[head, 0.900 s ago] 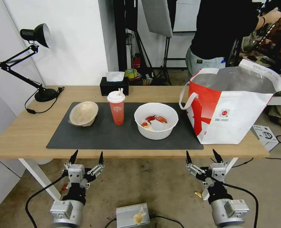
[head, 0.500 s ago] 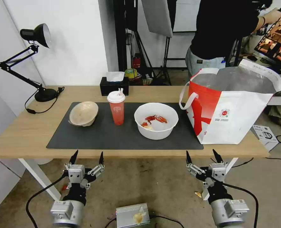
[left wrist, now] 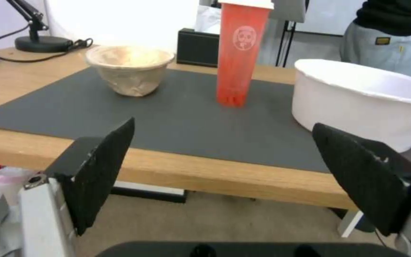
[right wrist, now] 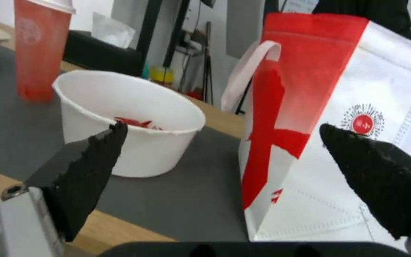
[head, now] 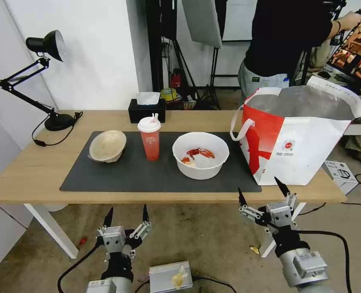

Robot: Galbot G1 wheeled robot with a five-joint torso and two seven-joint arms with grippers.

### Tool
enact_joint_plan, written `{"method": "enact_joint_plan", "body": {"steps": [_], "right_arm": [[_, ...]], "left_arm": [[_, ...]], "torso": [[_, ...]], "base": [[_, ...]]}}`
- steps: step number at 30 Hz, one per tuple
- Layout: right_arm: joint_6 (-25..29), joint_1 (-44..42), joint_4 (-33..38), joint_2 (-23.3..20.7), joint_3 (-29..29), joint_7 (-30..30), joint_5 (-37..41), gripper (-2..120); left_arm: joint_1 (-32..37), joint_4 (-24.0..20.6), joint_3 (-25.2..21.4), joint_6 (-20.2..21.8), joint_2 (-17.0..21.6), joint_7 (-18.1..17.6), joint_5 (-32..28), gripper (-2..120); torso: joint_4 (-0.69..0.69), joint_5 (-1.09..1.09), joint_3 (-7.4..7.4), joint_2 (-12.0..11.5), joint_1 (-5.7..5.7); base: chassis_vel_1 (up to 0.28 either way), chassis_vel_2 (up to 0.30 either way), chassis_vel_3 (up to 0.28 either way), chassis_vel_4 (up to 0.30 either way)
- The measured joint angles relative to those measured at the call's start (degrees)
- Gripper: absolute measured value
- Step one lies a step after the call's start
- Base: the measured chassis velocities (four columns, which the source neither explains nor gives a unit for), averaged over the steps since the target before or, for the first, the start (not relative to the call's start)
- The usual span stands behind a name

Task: Pick up the trash from the table and place it into the takeout bag.

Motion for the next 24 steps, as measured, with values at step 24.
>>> {"method": "enact_joint_plan", "body": {"steps": [24], "right_arm": [[5.84, 1.37, -2.67, -1.78, -0.1, -4.63, 2.47, 100]], "left_arm": [[1.5, -2.12, -1.31, -2.38, -0.11, 1.76, 0.08, 100]], "torso": [[0.0, -0.01, 0.01, 0.0, 0.0]], "base": [[0.0, 0.0, 0.0, 0.0]]}}
